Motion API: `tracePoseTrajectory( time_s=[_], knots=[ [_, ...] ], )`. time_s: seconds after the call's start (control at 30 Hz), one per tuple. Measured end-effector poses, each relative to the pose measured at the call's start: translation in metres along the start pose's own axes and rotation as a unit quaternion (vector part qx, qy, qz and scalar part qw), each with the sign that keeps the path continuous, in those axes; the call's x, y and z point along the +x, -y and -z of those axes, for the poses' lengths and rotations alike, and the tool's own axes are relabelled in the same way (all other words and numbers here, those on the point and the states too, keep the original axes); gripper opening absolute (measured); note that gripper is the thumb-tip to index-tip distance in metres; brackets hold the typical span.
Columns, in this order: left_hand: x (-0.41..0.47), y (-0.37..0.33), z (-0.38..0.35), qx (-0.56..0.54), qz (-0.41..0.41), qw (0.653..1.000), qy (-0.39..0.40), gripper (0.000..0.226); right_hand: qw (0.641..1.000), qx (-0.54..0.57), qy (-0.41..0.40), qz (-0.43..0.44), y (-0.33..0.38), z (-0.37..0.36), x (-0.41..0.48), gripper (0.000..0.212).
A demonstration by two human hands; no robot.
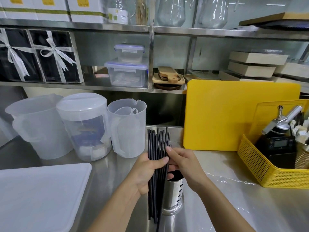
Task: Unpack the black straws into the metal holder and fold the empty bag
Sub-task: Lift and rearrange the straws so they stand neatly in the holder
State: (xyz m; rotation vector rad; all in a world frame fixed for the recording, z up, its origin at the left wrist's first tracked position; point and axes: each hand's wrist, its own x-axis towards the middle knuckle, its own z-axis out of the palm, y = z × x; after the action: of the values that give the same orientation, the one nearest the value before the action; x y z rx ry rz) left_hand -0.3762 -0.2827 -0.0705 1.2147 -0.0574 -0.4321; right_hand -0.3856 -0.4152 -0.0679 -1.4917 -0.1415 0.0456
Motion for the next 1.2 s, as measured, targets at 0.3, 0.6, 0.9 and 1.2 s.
tracePoseTrajectory(
  time_s=[0.3, 0.6, 0.9, 1.2],
  knots=[
    [-0.009, 0.005, -0.003, 0.018, 0.038, 0.998, 0.047, 0.013, 0.994, 0.043, -0.095, 0.025, -0.001, 0.008, 0.009, 0.035],
    [-0.010, 0.007, -0.001, -0.019, 0.042, 0.995, 0.084, 0.026, 0.998, 0.029, -0.059, -0.001, -0.004, 0.002, 0.006, 0.020],
    [-0.013, 0.007, 0.008, -0.046, 0.080, 0.985, 0.146, 0.021, 0.995, 0.045, -0.085, 0.014, -0.002, -0.007, 0.005, 0.022],
    [-0.016, 0.011, 0.012, -0.046, 0.103, 0.976, 0.188, 0.017, 0.998, 0.054, -0.035, -0.023, -0.005, 0.002, 0.005, 0.020]
  ],
)
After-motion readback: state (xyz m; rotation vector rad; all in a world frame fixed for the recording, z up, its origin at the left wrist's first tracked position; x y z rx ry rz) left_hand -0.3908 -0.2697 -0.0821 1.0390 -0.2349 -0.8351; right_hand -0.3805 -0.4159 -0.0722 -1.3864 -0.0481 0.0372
